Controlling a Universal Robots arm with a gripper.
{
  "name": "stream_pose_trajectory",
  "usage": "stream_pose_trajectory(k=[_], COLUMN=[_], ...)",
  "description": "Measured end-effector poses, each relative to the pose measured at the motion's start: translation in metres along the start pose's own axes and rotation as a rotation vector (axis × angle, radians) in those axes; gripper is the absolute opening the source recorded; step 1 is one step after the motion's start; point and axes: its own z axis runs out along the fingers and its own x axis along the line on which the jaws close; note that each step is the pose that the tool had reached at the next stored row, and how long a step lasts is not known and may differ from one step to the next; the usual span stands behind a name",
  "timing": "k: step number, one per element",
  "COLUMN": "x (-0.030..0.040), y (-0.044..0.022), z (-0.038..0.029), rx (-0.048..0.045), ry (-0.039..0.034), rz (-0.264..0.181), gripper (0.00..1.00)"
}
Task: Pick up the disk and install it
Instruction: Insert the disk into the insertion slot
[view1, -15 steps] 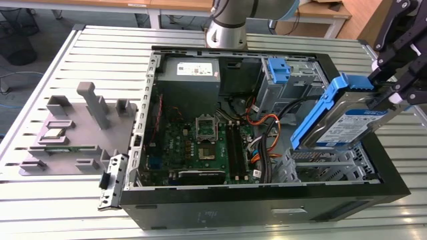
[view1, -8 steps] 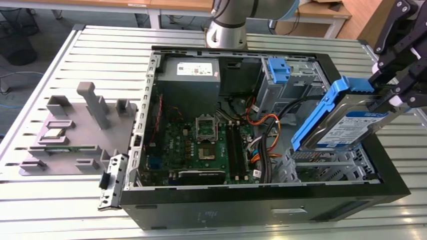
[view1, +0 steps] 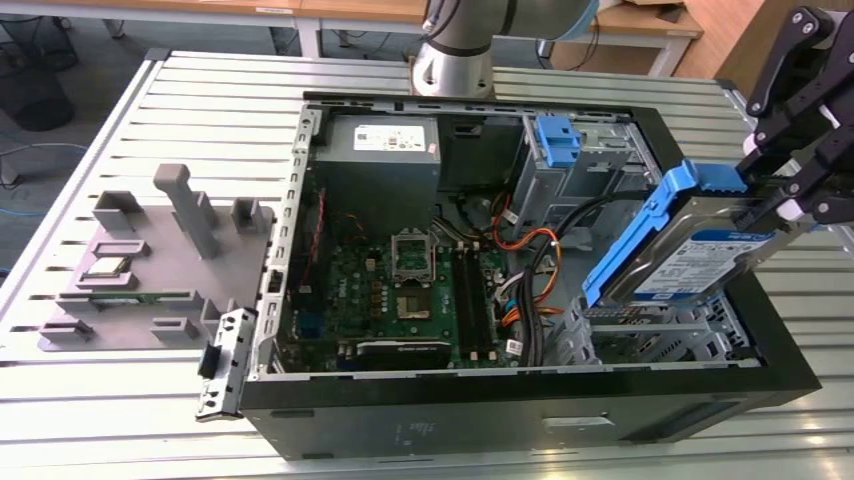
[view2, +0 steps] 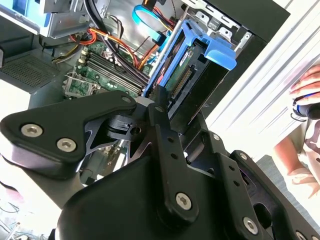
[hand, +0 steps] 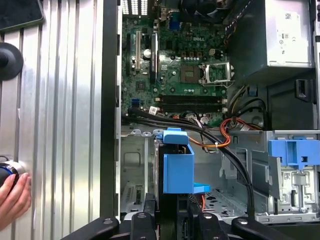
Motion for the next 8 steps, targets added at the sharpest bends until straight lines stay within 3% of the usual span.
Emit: stream_pose_trajectory(k=[8], x=[0.0017], y=[-0.0008], z=[0.0035], rx=[0.0], ry=[0.0003], rz=[0.0], gripper=[0.35])
